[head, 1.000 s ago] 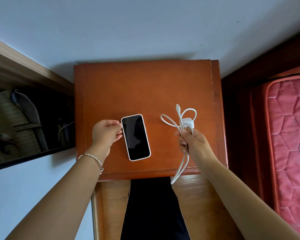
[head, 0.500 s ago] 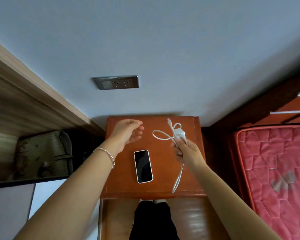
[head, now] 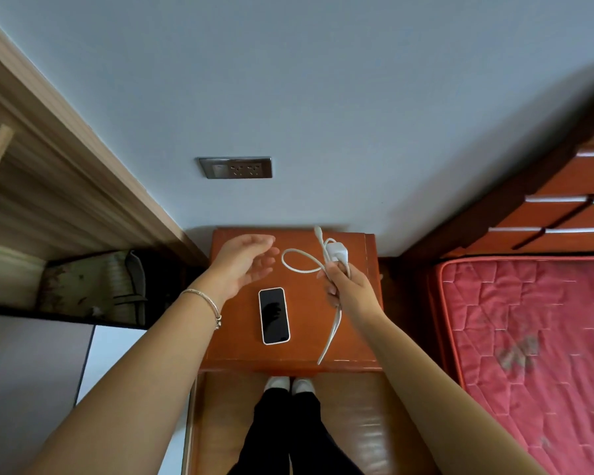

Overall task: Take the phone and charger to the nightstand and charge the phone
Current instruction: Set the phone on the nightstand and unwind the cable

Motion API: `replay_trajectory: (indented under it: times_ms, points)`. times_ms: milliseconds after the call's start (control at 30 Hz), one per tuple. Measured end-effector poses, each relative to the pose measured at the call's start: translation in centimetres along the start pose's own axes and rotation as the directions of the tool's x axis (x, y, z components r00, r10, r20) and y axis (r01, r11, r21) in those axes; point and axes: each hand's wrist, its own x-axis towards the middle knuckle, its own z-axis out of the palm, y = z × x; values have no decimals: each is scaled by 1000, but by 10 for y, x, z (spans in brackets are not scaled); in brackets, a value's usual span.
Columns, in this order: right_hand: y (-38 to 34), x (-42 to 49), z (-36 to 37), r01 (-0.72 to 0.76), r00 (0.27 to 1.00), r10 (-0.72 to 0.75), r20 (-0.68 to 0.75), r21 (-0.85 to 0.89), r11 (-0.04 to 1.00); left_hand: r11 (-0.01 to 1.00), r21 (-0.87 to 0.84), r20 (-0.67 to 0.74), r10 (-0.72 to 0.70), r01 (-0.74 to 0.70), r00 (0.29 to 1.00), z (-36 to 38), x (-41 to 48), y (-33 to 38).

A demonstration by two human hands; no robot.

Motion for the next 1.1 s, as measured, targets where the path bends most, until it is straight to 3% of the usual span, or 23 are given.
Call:
replay_trajectory:
  times_ms: [200,300,400,700,833,1100]
  points:
    - [-28,-10,-2,130,987,-122,102,-69,989,997,17,89,-80,79,993,11,-15,19]
    - [-39,-16,-3,209,963,-186,193,-111,972,965,-234,61,-111,122,992,16,-21,26]
    - [-41,-21,-2,237,943,-193,269,-143,961,849,-514,17,-129,119,991,9,-27,29]
    - [-33,-17,6,249,948,-180,263,-258,934,753,-657,-127,-76,-27,989,-40,-40,18]
    - [-35,-13,13,280,941,-203,273,-283,917,810,-585,-66,-4,-36,998,-43,-41,16]
    - [-48,-1,36,300,928,-200,314,-313,901,975,-221,39,0,9,999,-67,-31,32]
